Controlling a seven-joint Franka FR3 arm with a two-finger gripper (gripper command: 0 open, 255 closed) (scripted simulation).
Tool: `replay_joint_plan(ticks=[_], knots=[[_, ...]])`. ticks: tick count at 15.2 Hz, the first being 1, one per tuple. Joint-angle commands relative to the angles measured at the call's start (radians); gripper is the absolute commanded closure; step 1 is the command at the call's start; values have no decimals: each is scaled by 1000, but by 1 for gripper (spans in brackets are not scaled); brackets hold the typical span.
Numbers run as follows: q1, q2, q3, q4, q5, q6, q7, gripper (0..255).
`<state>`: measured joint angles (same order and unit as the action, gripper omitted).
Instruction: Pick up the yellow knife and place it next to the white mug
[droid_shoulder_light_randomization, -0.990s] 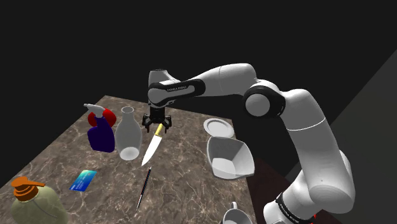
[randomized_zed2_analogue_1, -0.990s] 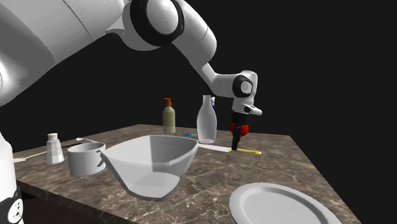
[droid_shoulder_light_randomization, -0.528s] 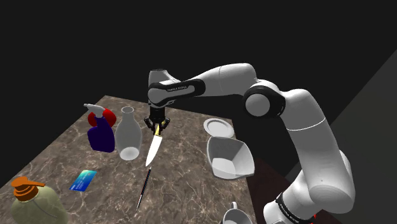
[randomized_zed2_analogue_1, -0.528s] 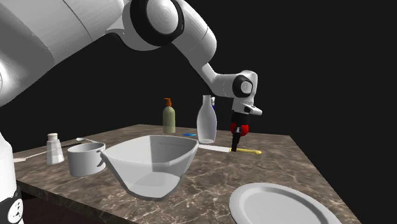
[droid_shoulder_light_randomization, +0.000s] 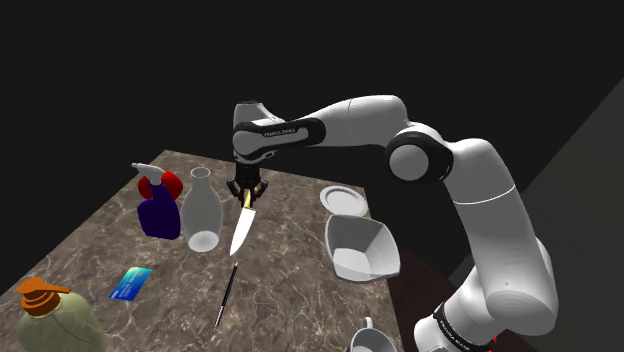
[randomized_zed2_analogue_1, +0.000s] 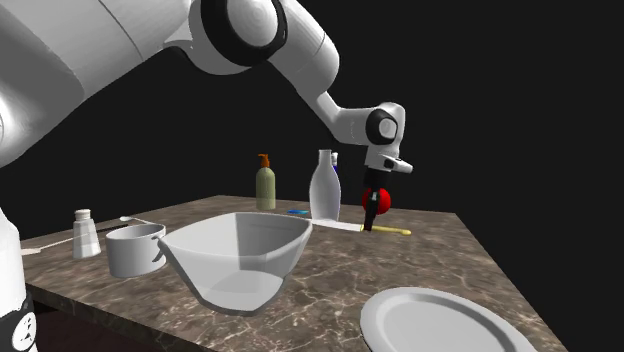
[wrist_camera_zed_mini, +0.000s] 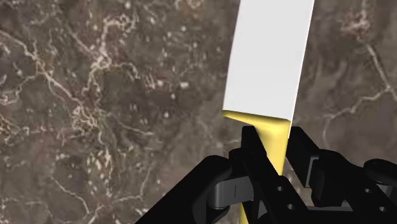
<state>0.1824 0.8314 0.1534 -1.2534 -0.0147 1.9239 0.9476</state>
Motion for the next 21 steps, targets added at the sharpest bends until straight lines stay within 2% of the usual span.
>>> replay_joint_plan(ticks=[1,21], knots=[[-1,-14,1,0,1,-15,1,255],[0,-100,9,126,9,-226,12,255]])
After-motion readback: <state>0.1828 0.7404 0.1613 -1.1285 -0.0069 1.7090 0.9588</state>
